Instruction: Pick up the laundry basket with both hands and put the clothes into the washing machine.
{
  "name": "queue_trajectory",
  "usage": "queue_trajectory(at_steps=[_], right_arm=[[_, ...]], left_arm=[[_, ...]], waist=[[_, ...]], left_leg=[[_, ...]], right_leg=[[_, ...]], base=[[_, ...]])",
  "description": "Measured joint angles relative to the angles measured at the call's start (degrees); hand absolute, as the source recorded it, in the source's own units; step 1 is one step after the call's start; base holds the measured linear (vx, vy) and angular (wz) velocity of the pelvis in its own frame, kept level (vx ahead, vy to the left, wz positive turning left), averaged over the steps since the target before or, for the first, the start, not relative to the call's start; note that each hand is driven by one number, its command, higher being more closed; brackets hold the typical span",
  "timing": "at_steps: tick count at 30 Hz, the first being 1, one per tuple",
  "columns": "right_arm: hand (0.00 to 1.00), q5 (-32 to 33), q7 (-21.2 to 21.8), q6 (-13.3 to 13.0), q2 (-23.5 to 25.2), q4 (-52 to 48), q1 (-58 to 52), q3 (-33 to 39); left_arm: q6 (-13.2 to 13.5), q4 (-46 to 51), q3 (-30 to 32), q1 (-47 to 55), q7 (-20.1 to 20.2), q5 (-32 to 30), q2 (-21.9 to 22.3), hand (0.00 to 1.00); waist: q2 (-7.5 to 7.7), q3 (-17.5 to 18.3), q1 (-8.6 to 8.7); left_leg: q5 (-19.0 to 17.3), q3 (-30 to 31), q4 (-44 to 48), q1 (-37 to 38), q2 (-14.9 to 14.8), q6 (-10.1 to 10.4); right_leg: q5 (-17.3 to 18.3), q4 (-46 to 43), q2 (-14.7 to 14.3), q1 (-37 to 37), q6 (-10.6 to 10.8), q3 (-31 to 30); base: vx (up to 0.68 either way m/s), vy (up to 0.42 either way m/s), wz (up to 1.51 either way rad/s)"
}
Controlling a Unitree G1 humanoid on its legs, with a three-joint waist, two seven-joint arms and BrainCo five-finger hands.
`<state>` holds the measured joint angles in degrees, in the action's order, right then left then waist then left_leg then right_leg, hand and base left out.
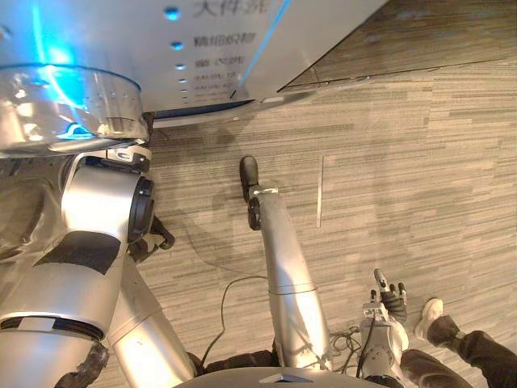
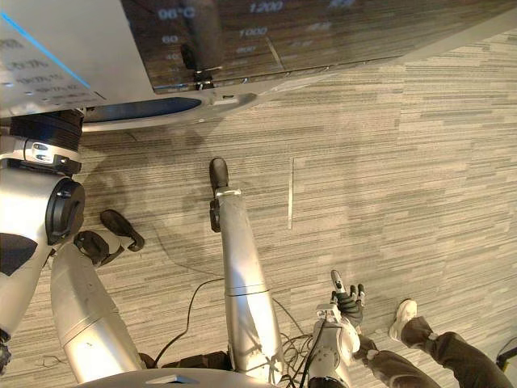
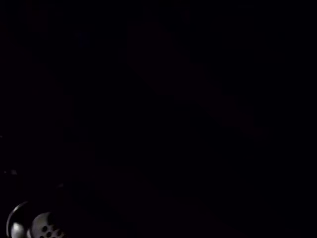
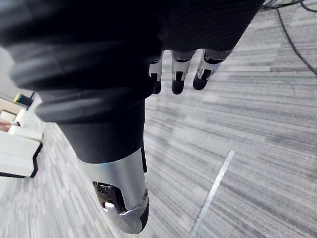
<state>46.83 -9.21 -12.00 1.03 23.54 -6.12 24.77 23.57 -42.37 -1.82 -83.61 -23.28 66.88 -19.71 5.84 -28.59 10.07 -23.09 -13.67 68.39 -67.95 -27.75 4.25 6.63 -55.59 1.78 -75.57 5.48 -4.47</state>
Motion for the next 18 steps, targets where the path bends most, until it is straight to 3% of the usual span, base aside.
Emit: queue_trajectory(at_steps=[1,4,5,7,9,12,14,18], right_arm=[[0.00,0.00,0.40,0.02,0.00,0.16,0.00,0.00],[0.00,0.04,1.52,0.60,-0.16,2.59,0.01,-0.17],[0.00,0.04,1.66,0.63,-0.18,2.99,0.00,-0.28],[0.00,0.06,2.91,1.03,-0.21,5.46,0.02,-0.57],[0.00,0.08,3.16,1.03,-0.30,6.61,0.06,-1.18],[0.00,0.12,3.93,1.10,-0.31,6.93,0.25,-1.70],[0.00,0.11,3.91,1.11,-0.42,6.84,0.66,-1.85],[0.00,0.01,3.81,0.93,-0.56,6.91,1.92,-4.59]], left_arm=[[-0.76,-0.35,-0.79,0.08,0.02,-1.53,-0.56,0.00],[-11.73,-3.37,-5.23,0.03,2.44,-28.62,-2.81,0.00],[-13.62,-3.53,-6.94,0.03,3.11,-33.63,-3.11,0.00],[-19.59,-4.93,-11.68,0.09,4.90,-57.07,-3.51,0.00],[-22.31,-7.95,-11.95,0.23,5.39,-68.45,-2.22,0.00],[-25.32,-10.76,-10.43,4.22,6.24,-70.88,0.82,0.00],[-26.96,-10.02,-7.10,10.72,6.20,-80.04,3.71,0.00],[-26.04,-8.85,4.07,27.06,4.11,-84.45,10.44,0.00]], waist=[[0.00,0.00,-0.01],[0.00,0.00,0.10],[0.00,0.00,0.10],[0.00,0.00,-0.30],[0.00,0.00,-0.72],[0.01,0.32,-0.63],[0.02,0.43,-0.84],[0.03,1.12,-0.95]], left_leg=[[-0.01,0.05,0.00,0.00,0.00,-0.01],[0.09,0.78,-0.08,0.16,0.01,0.15],[0.11,0.86,-0.13,0.16,0.00,0.18],[0.25,0.88,-0.46,0.20,0.01,0.28],[0.29,0.90,-0.55,0.44,0.01,0.32],[0.28,0.95,-0.70,1.38,0.00,0.33],[0.29,1.05,-1.10,2.15,0.05,0.33],[0.55,0.98,-2.64,4.80,0.41,0.81]], right_leg=[[0.01,-0.03,0.01,0.01,0.00,0.04],[0.10,-0.07,0.00,0.62,-0.16,0.46],[0.11,-0.06,0.00,0.68,-0.18,0.54],[0.10,0.12,-0.02,0.70,-0.21,0.58],[0.09,0.19,-0.02,0.98,-0.21,0.63],[0.11,0.64,-0.06,2.10,-0.17,0.73],[0.12,1.01,0.00,3.14,-0.17,0.96],[0.88,1.52,0.18,5.43,-0.64,1.50]], base=[[0.00,0.000,0.00],[0.00,0.010,0.03],[0.00,0.011,0.03],[0.00,0.000,0.00],[0.00,0.000,0.00],[0.01,0.020,-0.01],[0.00,0.000,0.00],[0.02,0.000,0.05]])
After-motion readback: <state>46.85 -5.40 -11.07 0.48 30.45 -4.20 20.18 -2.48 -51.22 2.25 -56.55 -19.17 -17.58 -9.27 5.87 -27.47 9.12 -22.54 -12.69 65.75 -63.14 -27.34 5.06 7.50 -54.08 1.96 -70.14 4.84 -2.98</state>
